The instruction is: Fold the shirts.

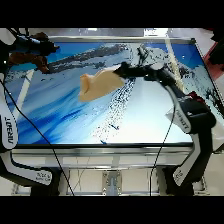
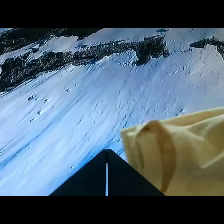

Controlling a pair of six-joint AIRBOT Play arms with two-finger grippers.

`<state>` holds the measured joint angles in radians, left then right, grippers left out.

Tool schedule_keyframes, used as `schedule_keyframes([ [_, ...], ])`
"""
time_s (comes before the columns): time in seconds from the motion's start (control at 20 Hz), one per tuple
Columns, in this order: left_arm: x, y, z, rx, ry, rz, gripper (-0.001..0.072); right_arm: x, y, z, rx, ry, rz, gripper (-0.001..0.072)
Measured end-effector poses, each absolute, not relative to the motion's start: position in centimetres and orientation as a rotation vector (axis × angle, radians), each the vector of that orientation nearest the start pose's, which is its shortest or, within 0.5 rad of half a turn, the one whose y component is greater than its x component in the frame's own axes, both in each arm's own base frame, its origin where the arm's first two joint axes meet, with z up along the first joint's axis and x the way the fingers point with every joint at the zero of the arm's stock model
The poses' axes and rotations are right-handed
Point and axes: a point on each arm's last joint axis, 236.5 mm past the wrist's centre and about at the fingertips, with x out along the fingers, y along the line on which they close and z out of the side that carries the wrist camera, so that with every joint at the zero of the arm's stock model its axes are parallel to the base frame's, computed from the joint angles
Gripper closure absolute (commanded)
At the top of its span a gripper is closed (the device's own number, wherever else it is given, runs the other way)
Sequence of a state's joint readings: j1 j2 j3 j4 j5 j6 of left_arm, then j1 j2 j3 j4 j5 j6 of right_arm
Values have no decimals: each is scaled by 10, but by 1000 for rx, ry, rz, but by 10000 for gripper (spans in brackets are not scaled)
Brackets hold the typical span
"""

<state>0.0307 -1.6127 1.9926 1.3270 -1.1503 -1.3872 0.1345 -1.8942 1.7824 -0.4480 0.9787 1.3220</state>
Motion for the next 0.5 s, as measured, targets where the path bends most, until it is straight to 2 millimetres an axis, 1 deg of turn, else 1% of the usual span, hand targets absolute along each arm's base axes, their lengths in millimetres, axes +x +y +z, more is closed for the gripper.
schedule_keyframes([
  [0.1, 550, -35, 194, -17, 747, -212, 697, 556, 189, 101, 715, 932, 600, 691],
  [0.15, 550, -35, 194, -15, 746, -211, 697, 551, 151, 114, 674, 928, 525, 691],
  [0.2, 550, -35, 194, -16, 746, -211, 697, 542, 112, 124, 632, 939, 447, 690],
  [0.25, 550, -35, 194, -16, 747, -211, 697, 529, 78, 135, 600, 946, 377, 690],
  [0.3, 551, -35, 194, -17, 746, -212, 697, 514, 44, 148, 573, 951, 304, 691],
  [0.35, 550, -36, 195, -23, 745, -216, 697, 494, 12, 156, 545, 973, 228, 692],
  [0.45, 550, -41, 196, -43, 743, -232, 697, 453, -45, 164, 489, 1031, 66, 692],
  [0.5, 550, -45, 197, -55, 741, -243, 697, 427, -75, 167, 466, 1068, -28, 692],
])
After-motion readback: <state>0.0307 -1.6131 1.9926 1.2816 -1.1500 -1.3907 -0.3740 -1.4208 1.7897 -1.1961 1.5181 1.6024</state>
